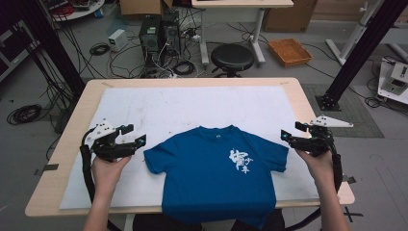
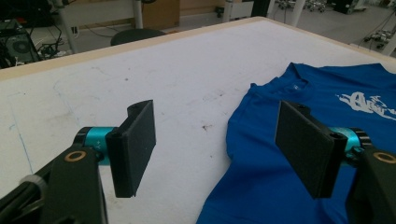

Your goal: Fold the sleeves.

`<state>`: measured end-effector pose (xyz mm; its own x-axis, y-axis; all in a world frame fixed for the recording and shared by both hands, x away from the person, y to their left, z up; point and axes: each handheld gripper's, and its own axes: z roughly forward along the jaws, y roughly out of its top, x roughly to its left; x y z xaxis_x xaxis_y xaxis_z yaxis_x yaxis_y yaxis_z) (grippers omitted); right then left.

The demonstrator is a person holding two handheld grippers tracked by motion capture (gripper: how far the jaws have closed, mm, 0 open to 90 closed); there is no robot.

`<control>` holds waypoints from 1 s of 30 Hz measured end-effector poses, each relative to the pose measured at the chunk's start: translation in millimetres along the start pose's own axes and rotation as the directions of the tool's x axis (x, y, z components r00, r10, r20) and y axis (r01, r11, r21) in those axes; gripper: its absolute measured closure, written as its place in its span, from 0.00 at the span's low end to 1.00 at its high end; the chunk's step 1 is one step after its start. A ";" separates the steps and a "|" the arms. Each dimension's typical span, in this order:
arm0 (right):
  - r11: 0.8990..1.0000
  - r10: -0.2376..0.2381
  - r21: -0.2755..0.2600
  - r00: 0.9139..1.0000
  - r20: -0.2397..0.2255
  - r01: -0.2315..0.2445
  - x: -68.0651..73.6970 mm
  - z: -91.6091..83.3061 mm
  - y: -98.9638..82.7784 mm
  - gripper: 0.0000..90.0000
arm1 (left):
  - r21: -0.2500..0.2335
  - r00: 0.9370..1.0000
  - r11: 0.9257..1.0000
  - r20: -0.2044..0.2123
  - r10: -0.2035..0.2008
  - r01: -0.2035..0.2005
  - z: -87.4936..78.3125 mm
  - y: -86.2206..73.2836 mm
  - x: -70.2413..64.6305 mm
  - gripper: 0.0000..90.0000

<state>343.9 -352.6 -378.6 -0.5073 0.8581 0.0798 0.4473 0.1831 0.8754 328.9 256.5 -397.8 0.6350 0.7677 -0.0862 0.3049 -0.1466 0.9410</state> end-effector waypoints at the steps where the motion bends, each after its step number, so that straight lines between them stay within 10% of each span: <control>1: 1.000 0.001 0.001 1.000 0.001 -0.001 -0.2 0.2 -0.2 0.29 | 0.003 1.000 1.000 -0.001 0.000 0.000 0.4 -0.1 -0.3 0.33; 30: 1.000 0.009 -0.010 1.000 0.014 -0.009 -2.4 -0.8 1.3 0.29 | 0.095 0.999 0.995 0.047 0.003 -0.007 11.9 -7.7 -0.5 0.33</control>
<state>345.1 -354.9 -377.3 -0.4929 0.8663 0.0807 0.4442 0.1708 0.8795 334.6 249.9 -408.9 0.6683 0.7373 -0.0986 0.3666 -0.2111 0.9061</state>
